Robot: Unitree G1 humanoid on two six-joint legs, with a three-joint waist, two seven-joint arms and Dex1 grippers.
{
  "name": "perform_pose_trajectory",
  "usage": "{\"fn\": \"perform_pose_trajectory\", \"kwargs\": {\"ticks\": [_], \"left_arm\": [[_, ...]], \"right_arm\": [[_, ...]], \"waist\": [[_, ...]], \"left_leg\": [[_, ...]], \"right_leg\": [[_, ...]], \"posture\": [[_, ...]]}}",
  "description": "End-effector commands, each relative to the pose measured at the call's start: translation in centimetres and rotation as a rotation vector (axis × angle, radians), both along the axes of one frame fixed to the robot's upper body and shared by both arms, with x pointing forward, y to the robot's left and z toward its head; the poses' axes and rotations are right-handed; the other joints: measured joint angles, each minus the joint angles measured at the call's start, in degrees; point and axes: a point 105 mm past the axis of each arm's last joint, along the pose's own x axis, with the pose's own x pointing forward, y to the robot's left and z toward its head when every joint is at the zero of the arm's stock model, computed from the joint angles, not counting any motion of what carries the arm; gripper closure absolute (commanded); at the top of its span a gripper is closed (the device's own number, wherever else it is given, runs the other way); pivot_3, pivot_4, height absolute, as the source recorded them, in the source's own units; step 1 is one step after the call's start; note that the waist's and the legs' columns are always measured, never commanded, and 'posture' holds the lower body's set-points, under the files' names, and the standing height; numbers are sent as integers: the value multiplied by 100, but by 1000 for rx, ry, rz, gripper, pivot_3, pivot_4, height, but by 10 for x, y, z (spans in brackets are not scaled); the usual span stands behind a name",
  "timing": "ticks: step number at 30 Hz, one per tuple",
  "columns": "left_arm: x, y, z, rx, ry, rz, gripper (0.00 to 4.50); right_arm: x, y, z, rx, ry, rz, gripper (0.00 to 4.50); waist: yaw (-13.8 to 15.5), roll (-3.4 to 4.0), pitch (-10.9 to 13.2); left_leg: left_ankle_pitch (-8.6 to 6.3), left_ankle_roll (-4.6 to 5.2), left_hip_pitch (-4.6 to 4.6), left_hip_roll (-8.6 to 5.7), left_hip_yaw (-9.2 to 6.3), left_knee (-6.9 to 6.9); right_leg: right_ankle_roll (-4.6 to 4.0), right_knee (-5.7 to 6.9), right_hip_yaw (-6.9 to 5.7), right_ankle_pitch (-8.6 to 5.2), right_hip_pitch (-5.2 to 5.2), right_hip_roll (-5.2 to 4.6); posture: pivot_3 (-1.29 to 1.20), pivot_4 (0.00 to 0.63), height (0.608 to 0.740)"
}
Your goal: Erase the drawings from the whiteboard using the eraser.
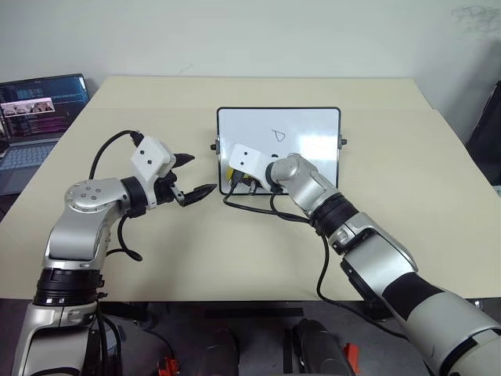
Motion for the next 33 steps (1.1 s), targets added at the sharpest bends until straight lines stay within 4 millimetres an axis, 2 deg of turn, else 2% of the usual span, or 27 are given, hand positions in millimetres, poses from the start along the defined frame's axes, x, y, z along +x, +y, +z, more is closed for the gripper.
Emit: {"fn": "perform_pose_trajectory", "kwargs": {"ticks": [1,7,13,18,20,22,25,29,31,33], "left_arm": [[-3,1,19,1,-65,-4,0],[-1,0,19,3,-67,-8,0],[1,-3,19,5,-68,-15,0],[2,-3,20,5,-68,-19,0],[1,-2,20,9,-65,-25,0],[2,-3,23,12,-68,-35,0],[2,-5,31,14,-77,-57,0],[1,-6,37,24,-86,-75,0],[0,-7,40,38,-88,-90,0],[0,-9,41,45,-89,-101,0]], "right_arm": [[16,-24,5,-12,-28,-116,3488],[34,-44,35,13,-131,-208,3494],[44,-55,55,67,-180,-261,3503],[33,-42,75,219,-103,-161,3503],[21,-44,93,294,-46,-95,3503],[4,-59,113,345,-20,-38,3503],[-15,-86,127,374,-18,-21,3504],[-27,-124,132,372,-41,-61,3504],[-32,-151,129,348,-58,-94,3504],[-33,-167,125,320,-70,-132,3504]], "waist": [[3,0,0],[49,-1,0],[35,-1,0],[31,0,6],[30,0,9],[46,1,13],[62,2,14],[41,0,14],[31,1,15],[30,-1,17]], "left_leg": [[1,1,0,0,0,0],[21,-7,-4,-1,-10,0],[24,-6,-4,-1,-11,-4],[23,-6,-13,-1,-12,-7],[23,-6,-15,-1,-11,-13],[22,-6,-23,-1,-14,-18],[21,-7,-45,-1,-31,-21],[19,-9,-52,-1,-29,-29],[18,-8,-50,-1,-24,-31],[18,-8,-51,-1,-24,-32]], "right_leg": [[0,0,0,0,0,0],[9,0,-8,5,1,0],[9,-1,-9,5,0,0],[-7,-5,-10,14,-5,0],[-9,-11,-9,15,-7,0],[-14,-12,-13,18,-14,0],[-16,-18,-35,15,-23,-3],[-17,-31,-37,11,-28,-6],[-18,-32,-34,10,-28,-6],[-17,-34,-35,9,-28,-6]], "posture": [[0,150,740],[0,150,740],[0,150,740],[0,150,740],[0,150,740],[0,150,740],[0,150,740],[0,150,740],[0,150,740],[0,150,740]]}}
